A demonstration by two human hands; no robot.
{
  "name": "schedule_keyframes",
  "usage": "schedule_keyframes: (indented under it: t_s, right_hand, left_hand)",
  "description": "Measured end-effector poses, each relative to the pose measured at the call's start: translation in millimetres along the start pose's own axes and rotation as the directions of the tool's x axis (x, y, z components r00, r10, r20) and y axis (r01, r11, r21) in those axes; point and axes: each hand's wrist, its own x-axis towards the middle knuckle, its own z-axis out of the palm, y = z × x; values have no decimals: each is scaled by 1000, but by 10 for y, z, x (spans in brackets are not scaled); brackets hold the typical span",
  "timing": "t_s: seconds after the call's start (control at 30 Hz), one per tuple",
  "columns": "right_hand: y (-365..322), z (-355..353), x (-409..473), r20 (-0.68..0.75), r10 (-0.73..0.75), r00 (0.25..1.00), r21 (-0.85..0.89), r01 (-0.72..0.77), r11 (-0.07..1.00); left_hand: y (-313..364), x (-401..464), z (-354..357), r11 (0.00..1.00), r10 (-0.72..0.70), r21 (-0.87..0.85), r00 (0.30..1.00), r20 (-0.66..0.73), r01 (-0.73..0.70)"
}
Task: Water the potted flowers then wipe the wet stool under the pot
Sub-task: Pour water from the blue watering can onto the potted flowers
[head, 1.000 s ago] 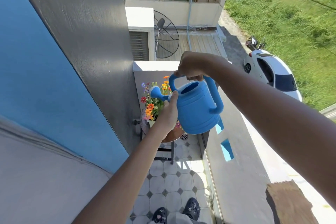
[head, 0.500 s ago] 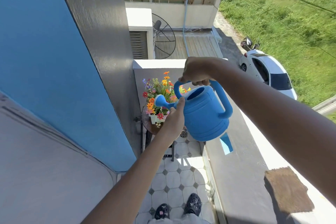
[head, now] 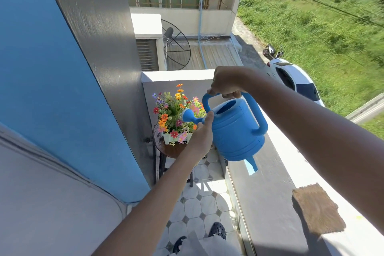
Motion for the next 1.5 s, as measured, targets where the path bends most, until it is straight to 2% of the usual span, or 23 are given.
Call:
schedule_keyframes:
  t_s: [0.1, 0.43, 0.8, 1.1, 1.5]
  right_hand:
    - [84, -16, -2, -8, 16, 1000, -26, -16, 1000]
    - [326, -123, 10, 5, 76, 997, 13, -76, 997]
    - [492, -219, 1, -29, 82, 996, 59, -81, 995]
    - [466, -365, 43, -48, 63, 997, 143, -55, 988]
    - [102, -288, 362, -126, -58, 990, 144, 76, 987]
  left_hand:
    - [-56, 83, 83, 999, -32, -11, 999, -1, 32]
    - [150, 72, 268, 999, 39, -20, 991, 125, -36]
    - [212, 192, 384, 997, 81, -19, 987, 141, -79]
    - [343, 309, 291, 996, 89, -6, 993, 80, -89]
    - [387, 524, -182, 994, 111, 11, 985, -134, -111]
